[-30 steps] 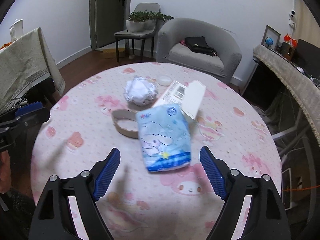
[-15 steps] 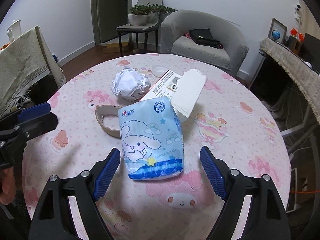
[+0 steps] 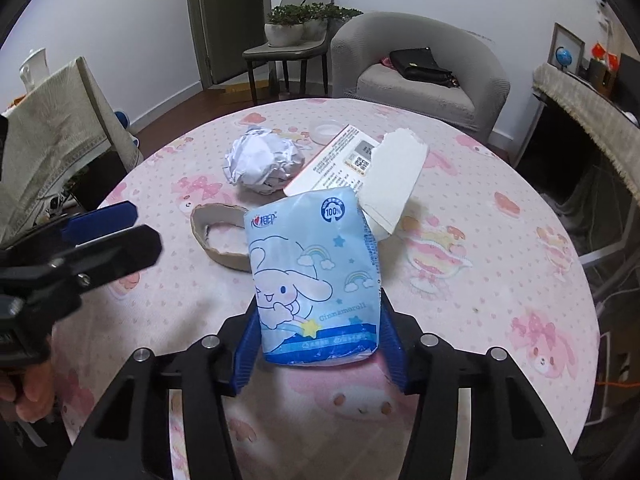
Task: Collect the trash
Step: 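Close the right gripper on the blue wet-wipe pack and lift it, then grasp the brown tape ring with the left gripper and lift it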
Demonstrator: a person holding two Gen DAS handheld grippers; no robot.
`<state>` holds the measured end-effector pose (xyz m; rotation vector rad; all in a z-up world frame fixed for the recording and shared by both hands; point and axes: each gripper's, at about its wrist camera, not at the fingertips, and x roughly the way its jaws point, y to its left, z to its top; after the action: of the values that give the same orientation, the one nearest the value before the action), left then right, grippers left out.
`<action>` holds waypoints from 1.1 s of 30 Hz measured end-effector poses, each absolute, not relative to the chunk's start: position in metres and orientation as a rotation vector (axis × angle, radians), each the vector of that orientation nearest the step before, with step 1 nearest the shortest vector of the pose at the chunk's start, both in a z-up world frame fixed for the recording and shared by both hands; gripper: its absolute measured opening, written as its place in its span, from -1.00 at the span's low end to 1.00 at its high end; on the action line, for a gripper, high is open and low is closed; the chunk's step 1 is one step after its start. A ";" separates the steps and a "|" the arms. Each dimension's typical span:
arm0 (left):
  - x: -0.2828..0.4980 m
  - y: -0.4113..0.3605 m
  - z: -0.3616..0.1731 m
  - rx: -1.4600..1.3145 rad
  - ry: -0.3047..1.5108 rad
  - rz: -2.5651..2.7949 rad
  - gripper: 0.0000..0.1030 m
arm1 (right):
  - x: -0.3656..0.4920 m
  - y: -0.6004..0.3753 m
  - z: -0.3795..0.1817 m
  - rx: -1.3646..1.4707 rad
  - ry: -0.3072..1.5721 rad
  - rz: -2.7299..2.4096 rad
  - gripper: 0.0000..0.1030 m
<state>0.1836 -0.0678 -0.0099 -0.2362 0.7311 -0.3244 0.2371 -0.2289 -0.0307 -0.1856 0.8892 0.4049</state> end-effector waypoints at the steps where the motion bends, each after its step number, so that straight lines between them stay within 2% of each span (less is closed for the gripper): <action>1: 0.185 -0.071 -0.010 -0.223 0.732 -0.329 0.48 | 0.235 -0.233 -0.028 -0.180 0.884 0.405 0.04; 22: 0.229 -0.113 -0.022 -0.100 0.880 -0.250 0.52 | 0.216 -0.302 -0.019 -0.072 0.869 0.392 0.04; 33: 0.236 -0.114 -0.026 -0.113 0.886 -0.259 0.31 | 0.215 -0.306 -0.020 -0.077 0.878 0.397 0.04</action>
<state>0.2357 -0.1145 -0.0265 -0.1129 0.8864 -0.2590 0.2149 -0.3058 -0.0205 -0.0767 0.8780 0.3971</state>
